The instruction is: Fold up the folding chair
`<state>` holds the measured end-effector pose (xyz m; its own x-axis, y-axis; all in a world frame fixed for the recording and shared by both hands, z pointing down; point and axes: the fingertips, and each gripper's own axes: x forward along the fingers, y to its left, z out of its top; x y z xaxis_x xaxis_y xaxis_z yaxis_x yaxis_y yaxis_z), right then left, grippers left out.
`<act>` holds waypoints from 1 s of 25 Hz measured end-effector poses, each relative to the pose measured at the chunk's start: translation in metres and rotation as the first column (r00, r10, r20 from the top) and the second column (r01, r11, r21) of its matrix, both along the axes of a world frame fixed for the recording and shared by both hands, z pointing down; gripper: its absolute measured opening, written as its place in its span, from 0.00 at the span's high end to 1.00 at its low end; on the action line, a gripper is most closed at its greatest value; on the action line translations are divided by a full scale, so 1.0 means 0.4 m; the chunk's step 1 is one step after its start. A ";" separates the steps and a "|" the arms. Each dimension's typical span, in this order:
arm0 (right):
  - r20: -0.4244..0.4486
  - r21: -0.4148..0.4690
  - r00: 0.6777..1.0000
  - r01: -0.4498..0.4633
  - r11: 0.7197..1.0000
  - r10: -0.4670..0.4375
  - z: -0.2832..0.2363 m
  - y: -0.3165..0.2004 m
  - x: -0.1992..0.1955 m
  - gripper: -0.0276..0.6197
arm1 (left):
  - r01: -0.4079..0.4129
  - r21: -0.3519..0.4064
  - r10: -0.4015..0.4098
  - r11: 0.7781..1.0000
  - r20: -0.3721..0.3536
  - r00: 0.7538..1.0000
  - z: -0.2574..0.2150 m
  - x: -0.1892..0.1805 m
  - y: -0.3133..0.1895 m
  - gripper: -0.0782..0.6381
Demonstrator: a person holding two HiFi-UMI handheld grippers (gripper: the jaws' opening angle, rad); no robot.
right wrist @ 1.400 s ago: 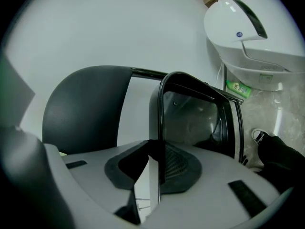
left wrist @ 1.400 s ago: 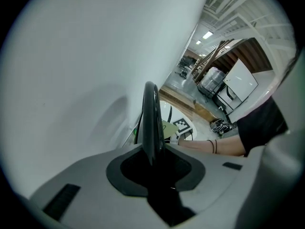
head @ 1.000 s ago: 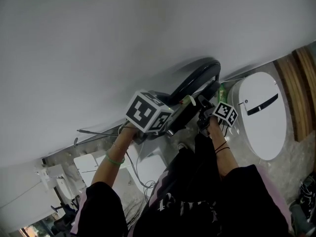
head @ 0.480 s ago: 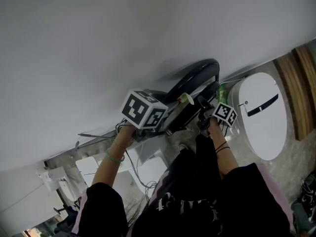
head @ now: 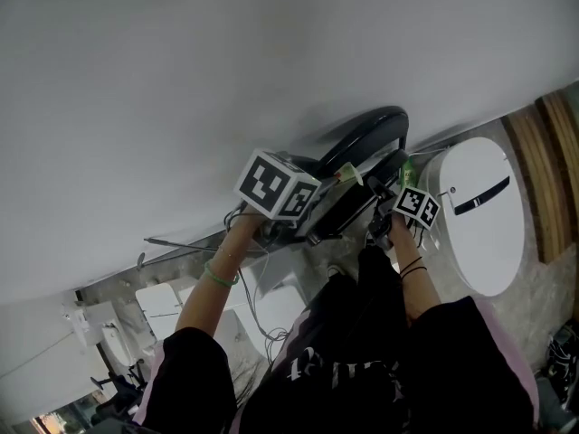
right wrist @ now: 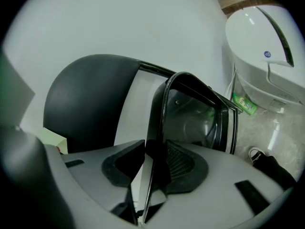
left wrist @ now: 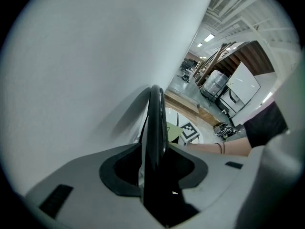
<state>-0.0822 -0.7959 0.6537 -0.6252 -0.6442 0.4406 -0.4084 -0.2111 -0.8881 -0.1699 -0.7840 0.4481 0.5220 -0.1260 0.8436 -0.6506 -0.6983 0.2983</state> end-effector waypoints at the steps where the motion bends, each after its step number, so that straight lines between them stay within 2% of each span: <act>1: -0.004 -0.006 1.000 0.000 1.000 0.000 0.000 0.010 0.005 0.77 | 0.022 0.026 -0.022 0.999 0.010 1.000 0.001 -0.009 -0.008 0.67; 3: -0.019 -0.009 1.000 0.002 1.000 -0.003 -0.008 0.035 0.019 0.77 | 0.067 0.088 -0.069 0.994 0.022 0.997 -0.006 -0.027 -0.021 0.57; 5: -0.044 0.003 0.999 0.007 1.000 -0.006 -0.025 0.061 0.042 0.77 | 0.078 0.175 -0.086 0.981 0.037 0.996 -0.019 -0.035 -0.028 0.57; 7: -0.050 0.019 0.999 -0.005 1.000 0.006 -0.045 0.083 0.067 0.77 | 0.075 0.271 -0.093 0.960 0.054 0.994 -0.032 -0.041 -0.032 0.57; 10: -0.043 0.040 0.999 -0.030 0.999 0.032 -0.069 0.116 0.093 0.77 | 0.117 0.334 -0.132 0.935 0.023 0.991 -0.058 -0.055 -0.020 0.57; 14: -0.058 0.066 0.998 -0.021 0.998 0.025 -0.100 0.159 0.097 0.77 | 0.221 0.348 -0.201 0.911 -0.091 0.975 -0.128 -0.085 -0.001 0.57; 18: -0.066 0.107 0.998 0.012 0.994 -0.005 -0.148 0.208 0.061 0.77 | 0.274 0.349 -0.204 0.896 -0.226 0.953 -0.206 -0.104 0.062 0.57; 21: -0.083 0.151 0.996 0.050 0.987 -0.038 -0.198 0.241 0.025 0.77 | 0.309 0.330 -0.193 0.892 -0.340 0.920 -0.240 -0.107 0.134 0.57; 23: -0.099 0.185 0.993 0.084 0.979 -0.066 -0.243 0.266 0.000 0.77 | 0.339 0.310 -0.210 0.888 -0.382 0.900 -0.246 -0.114 0.183 0.58; 25: -0.111 0.219 0.990 0.106 0.970 -0.083 -0.290 0.296 -0.019 0.77 | 0.383 0.296 -0.244 0.875 -0.415 0.877 -0.245 -0.125 0.229 0.62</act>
